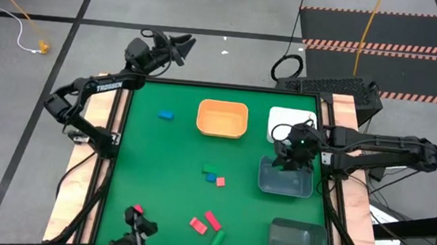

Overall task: Sort & place blocks by color
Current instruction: Put the left green block into the dark blue bin, then put the top green block into the dark blue bin

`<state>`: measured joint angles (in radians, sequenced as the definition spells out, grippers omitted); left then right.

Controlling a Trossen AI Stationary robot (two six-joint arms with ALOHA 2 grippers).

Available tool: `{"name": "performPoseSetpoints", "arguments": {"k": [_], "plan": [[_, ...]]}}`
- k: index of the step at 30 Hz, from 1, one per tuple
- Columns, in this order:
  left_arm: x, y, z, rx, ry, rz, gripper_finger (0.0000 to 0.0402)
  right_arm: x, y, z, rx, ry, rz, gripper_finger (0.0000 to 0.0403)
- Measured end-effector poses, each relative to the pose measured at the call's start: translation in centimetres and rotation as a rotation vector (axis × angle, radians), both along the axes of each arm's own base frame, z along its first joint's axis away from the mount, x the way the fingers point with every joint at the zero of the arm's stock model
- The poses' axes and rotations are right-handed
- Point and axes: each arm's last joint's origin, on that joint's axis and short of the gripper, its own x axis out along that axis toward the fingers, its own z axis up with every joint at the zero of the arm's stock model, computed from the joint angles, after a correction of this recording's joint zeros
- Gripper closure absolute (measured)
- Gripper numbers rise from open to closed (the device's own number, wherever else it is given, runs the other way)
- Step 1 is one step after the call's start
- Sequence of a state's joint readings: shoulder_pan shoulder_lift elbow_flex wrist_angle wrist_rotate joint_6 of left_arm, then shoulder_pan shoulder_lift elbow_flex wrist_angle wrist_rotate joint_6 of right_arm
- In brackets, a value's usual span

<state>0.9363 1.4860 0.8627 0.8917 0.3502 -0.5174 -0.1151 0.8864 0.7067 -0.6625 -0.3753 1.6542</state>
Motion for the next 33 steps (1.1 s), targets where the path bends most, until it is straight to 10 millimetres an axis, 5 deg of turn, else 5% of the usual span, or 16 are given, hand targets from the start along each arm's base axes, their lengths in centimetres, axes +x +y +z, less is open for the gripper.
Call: {"name": "performPoseSetpoints", "arguments": {"k": [8,18,33], "plan": [[0.0,0.0,0.0,-0.050,-0.029,-0.032,0.0163,-1.1,1.2,-0.7,0.028,0.142,0.078,0.0241],[0.5,-0.4,0.0,-0.100,-0.055,-0.088,0.0163,-1.2,1.1,-0.8,-0.137,0.102,0.179,0.0201],[3.7,-4.1,-2.6,-0.308,0.187,-0.653,0.0163,-1.0,1.3,-3.5,-0.143,-0.001,0.323,0.0180]]}}
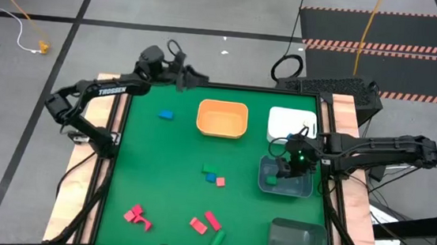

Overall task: Sort & place blocks by color
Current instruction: Put the top green block into the dark blue bin

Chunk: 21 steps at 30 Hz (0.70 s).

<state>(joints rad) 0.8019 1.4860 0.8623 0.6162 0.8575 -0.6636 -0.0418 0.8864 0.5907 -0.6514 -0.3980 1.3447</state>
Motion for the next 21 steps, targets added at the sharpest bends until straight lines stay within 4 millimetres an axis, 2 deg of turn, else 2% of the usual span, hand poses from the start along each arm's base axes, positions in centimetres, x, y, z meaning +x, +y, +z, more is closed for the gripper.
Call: {"name": "performPoseSetpoints", "arguments": {"k": [7,14,21], "plan": [[1.1,-2.6,-1.3,-0.040,0.117,-0.223,0.0163,0.1,0.1,0.7,-0.038,-0.125,0.099,0.0191],[2.3,-7.3,-1.2,-0.007,0.205,-0.358,0.0163,-0.1,0.1,1.8,-0.102,-0.277,0.165,0.0192],[3.6,-12.1,-2.8,0.078,0.396,-0.400,0.0163,-0.2,0.1,2.4,-0.162,-0.363,0.226,0.0192]]}}
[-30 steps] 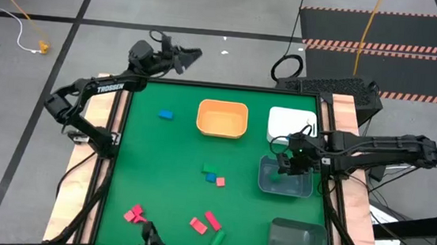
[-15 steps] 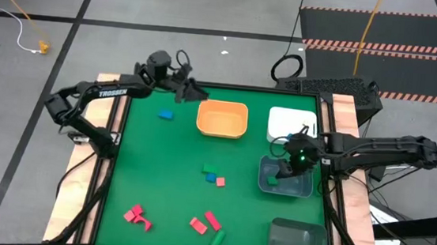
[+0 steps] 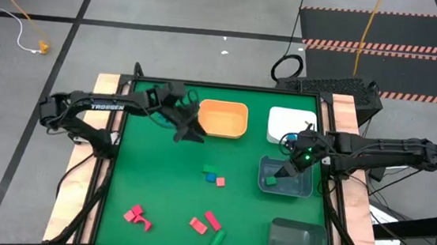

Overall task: Sort & place blocks by color
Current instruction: Put the top green block into the dark blue bin

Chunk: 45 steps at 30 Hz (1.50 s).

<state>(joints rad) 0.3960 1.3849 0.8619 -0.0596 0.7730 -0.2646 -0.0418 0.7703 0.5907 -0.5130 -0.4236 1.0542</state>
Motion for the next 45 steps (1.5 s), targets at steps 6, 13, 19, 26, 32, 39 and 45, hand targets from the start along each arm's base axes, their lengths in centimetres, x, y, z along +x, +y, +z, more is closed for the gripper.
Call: {"name": "performPoseSetpoints", "arguments": {"k": [6,13,19,26,32,39,45], "plan": [[0.5,-4.2,-1.8,0.203,0.200,0.020,0.0163,0.4,0.0,0.5,-0.070,-0.105,0.058,0.0193],[0.7,-8.8,-2.2,0.431,0.264,0.035,0.0163,0.5,0.0,0.5,-0.155,-0.156,0.126,0.0193],[0.7,-10.9,-2.3,0.619,0.272,0.109,0.0163,0.5,-0.2,0.5,-0.223,-0.172,0.125,0.0193],[1.1,-12.7,-2.8,0.584,0.269,0.113,0.0163,0.6,-0.5,0.5,-0.315,-0.166,0.070,0.0193],[2.2,-14.2,-5.0,0.625,0.294,0.100,0.0163,0.8,-0.5,0.6,-0.329,-0.189,0.058,0.0193],[3.1,-14.0,-7.2,0.686,0.338,0.075,0.0163,1.0,-0.6,0.9,-0.357,-0.230,0.051,0.0193],[3.8,-13.4,-7.3,0.690,0.282,0.017,0.0163,1.0,-0.6,0.9,-0.361,-0.228,0.046,0.0193]]}}
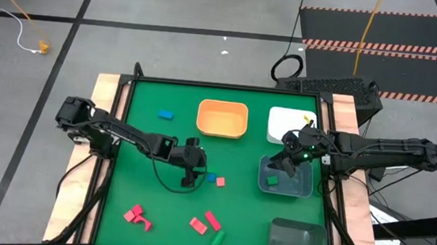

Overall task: Sort & place blocks by color
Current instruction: Put the top green block into the dark blue bin

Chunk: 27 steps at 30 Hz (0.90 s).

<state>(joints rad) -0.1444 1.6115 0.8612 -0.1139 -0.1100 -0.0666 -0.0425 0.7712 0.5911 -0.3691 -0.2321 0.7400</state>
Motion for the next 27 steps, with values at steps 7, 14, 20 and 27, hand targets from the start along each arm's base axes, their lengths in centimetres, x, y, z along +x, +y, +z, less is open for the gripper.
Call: {"name": "performPoseSetpoints", "arguments": {"k": [7,14,20,27], "plan": [[0.3,1.2,-1.2,0.099,0.053,-0.005,0.0163,0.0,0.0,0.0,0.004,0.002,-0.003,0.0193],[1.0,0.9,-3.1,0.076,0.069,0.006,0.0163,0.0,0.0,0.0,0.004,0.002,0.000,0.0193],[1.2,0.9,-4.7,0.083,0.119,0.008,0.0163,0.0,0.0,0.0,0.002,0.003,0.002,0.0193],[1.7,0.9,-4.9,0.103,0.081,-0.008,0.0163,0.0,0.0,-0.1,-0.020,0.003,0.016,0.0192]]}}
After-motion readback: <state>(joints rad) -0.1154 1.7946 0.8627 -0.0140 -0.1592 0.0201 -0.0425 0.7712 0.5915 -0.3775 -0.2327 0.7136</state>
